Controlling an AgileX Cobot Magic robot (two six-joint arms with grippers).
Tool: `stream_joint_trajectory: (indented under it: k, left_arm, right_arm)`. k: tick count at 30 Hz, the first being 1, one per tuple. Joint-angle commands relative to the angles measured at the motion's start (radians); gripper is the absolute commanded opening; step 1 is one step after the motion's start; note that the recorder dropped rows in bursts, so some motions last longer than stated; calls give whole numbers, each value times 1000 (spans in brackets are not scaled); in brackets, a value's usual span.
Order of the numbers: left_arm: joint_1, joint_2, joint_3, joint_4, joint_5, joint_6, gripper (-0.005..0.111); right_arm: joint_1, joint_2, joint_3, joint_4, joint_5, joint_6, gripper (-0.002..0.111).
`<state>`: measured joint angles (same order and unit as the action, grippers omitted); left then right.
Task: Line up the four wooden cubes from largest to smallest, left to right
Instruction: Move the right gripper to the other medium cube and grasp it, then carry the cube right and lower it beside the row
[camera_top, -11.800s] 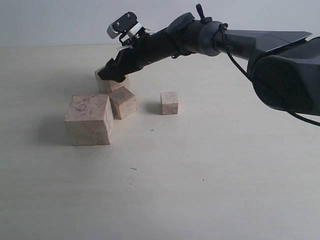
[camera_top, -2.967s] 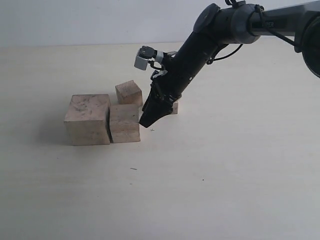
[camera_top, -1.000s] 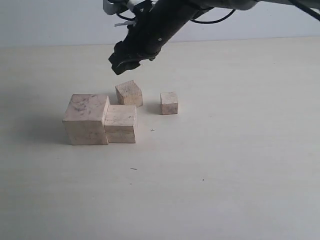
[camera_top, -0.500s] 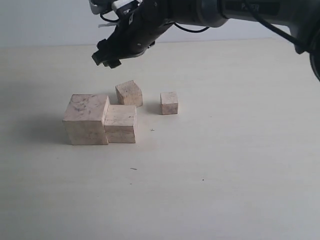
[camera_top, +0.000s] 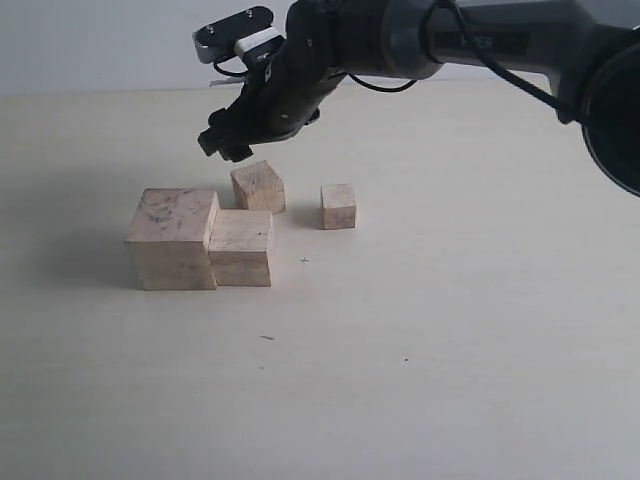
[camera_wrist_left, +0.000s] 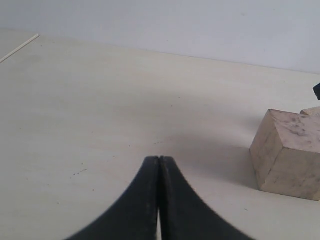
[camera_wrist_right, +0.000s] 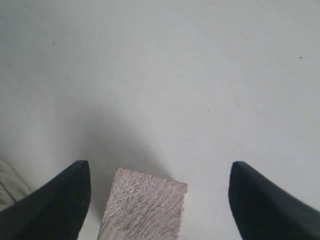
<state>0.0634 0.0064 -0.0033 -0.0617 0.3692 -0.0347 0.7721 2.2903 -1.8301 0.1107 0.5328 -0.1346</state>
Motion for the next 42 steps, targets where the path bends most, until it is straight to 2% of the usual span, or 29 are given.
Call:
stream_joint_trajectory:
  k: [1, 12, 14, 20, 25, 30, 36, 39, 42]
  left_arm:
    - [-5, -6, 3, -9, -10, 4, 0]
    - [-5, -6, 3, -9, -10, 4, 0]
    - [-5, -6, 3, -9, -10, 4, 0]
    - [-5, -6, 3, -9, -10, 4, 0]
    - [-5, -6, 3, -9, -10, 4, 0]
    - [-5, -6, 3, -9, -10, 4, 0]
    - [-5, -6, 3, -9, -10, 4, 0]
    - [-5, -6, 3, -9, -10, 4, 0]
    - [-5, -6, 3, -9, -10, 4, 0]
  right_arm:
    - [-5, 27, -4, -5, -1, 5, 73]
    - [-5, 73, -4, 11, 30, 7, 73]
    - [-5, 73, -4, 11, 37, 7, 69]
    - [-5, 73, -4, 11, 72, 7, 38]
    - [-5, 46, -4, 1, 117, 5, 2]
    - [-5, -57, -4, -75, 123, 3, 0]
    - [-13, -223, -4, -291, 169, -39, 0]
    - [-41, -277, -4, -256, 257, -132, 0]
    - [-96, -301, -4, -128, 374, -312, 0]
